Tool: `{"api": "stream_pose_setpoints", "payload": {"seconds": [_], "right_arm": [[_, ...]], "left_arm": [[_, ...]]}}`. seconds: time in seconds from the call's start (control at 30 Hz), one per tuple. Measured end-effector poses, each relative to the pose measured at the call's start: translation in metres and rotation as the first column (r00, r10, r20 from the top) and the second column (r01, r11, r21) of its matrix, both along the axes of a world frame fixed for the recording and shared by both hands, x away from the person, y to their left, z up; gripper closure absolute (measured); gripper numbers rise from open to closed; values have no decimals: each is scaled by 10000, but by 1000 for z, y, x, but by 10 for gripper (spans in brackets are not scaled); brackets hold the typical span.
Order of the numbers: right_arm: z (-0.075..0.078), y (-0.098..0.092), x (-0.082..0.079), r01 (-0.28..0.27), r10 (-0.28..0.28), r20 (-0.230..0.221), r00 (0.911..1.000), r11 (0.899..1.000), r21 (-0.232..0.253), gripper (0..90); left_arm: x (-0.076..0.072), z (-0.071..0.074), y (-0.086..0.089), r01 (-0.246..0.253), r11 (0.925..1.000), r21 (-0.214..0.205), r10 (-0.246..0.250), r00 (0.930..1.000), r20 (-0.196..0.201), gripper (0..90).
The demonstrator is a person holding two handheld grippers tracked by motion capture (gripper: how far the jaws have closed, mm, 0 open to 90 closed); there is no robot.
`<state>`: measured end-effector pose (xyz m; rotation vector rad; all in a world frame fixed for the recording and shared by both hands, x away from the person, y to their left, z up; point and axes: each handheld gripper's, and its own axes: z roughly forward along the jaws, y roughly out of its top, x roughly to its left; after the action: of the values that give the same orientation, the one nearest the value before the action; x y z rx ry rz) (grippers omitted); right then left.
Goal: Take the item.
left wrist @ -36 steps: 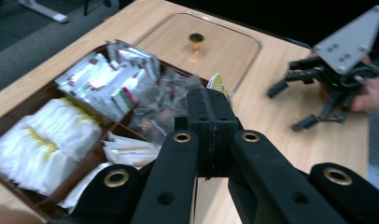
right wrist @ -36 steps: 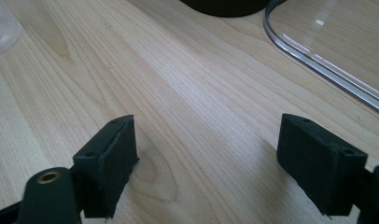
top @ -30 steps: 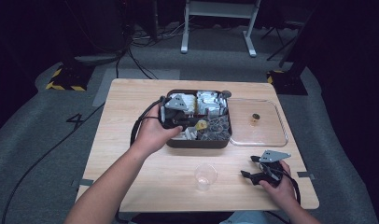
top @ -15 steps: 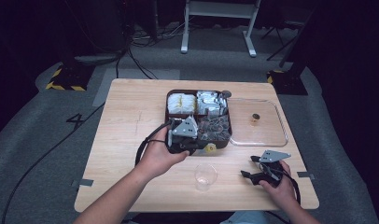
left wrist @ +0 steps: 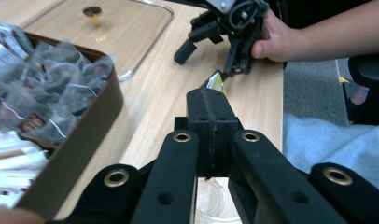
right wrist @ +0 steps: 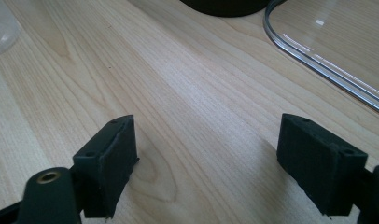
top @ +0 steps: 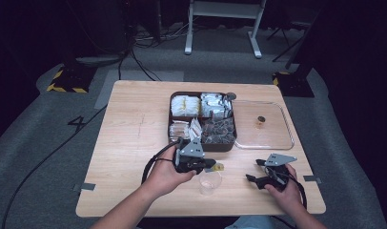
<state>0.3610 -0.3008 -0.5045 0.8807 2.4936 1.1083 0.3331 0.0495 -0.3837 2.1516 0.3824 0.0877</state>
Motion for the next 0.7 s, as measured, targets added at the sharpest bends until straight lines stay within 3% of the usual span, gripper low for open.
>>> {"api": "stream_pose_setpoints", "payload": {"seconds": [0.67,0.7], "right_arm": [[0,0,0,-4,4,5,10000,10000,-8,204],[0,0,0,1,-1,1,10000,10000,0,204]], "left_arm": [[-10,-22,-4,409,9991,-109,-413,9986,-345,900],[-10,-24,-5,413,9991,14,-412,9982,-431,800]]}}
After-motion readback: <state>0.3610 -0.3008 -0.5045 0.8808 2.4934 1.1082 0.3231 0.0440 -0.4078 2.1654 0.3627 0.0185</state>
